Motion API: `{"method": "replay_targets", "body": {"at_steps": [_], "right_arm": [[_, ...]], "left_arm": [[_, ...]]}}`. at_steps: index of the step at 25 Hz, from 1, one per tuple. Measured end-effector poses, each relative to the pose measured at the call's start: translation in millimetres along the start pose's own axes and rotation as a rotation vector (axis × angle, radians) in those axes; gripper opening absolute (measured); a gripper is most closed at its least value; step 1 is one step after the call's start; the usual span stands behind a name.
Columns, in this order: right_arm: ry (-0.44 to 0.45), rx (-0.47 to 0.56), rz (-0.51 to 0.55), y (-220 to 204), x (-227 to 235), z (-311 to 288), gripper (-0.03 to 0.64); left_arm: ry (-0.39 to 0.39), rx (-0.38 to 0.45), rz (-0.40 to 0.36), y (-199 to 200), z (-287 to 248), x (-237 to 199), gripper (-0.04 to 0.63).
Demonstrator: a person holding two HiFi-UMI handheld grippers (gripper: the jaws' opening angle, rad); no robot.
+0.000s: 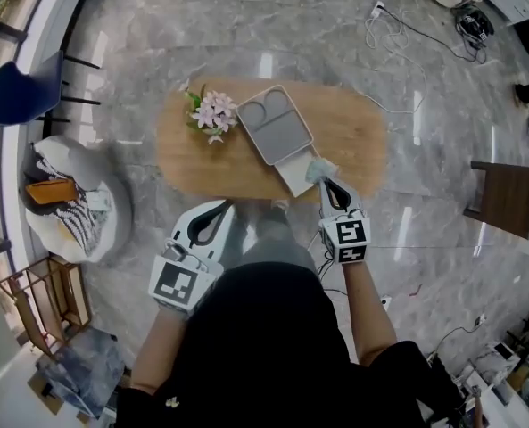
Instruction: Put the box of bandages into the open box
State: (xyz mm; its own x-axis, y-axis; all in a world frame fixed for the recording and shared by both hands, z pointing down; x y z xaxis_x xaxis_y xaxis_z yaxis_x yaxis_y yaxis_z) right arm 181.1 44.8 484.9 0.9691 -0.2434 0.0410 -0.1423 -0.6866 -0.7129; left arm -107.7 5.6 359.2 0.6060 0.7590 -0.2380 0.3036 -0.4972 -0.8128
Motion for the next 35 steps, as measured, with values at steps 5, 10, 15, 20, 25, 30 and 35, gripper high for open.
{"method": "replay_targets", "body": {"at_steps": [5,10,15,20,25,30,35], "right_arm": [[0.068,-0.062,0.022,-23,17,-45,0.000],[0.122,-0.128,0.051,-43,30,-86,0.000],[0.172,-0.202,0.092,-66,35,-125,0.000],[0.218,-0.285,0.135,-96,36,-163,0.000],[0.250,-0.370,0.157,-128,37,-195,0.000],[0.257,-0.445,0.163,-152,38,-225,0.001],[0.267,-0.504,0.193,-172,35,-252,0.002]], "left_arm": [[0.061,-0.024,0.020,2,-15,3,0.011],[0.108,-0.063,0.045,-4,-25,8,0.011],[0.141,-0.095,0.075,-12,-33,14,0.011],[0.167,-0.107,0.104,-22,-40,18,0.011],[0.188,-0.142,0.139,-39,-42,20,0.011],[0.196,-0.173,0.169,-52,-43,18,0.011],[0.211,-0.196,0.171,-60,-42,11,0.011]]}}
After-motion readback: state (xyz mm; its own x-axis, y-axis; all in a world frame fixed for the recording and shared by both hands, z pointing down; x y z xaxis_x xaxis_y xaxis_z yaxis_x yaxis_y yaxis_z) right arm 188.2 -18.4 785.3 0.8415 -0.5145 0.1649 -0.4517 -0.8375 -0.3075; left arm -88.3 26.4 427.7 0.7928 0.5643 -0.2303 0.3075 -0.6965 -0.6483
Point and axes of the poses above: the fingertips, and each gripper's own axes: z backward along the fingers, x to its right, y out of its top, the point moved 10 cm from there along z, backward along the fingers, and after that the axes turned 6 degrees about -x, right-handed, at the moved point
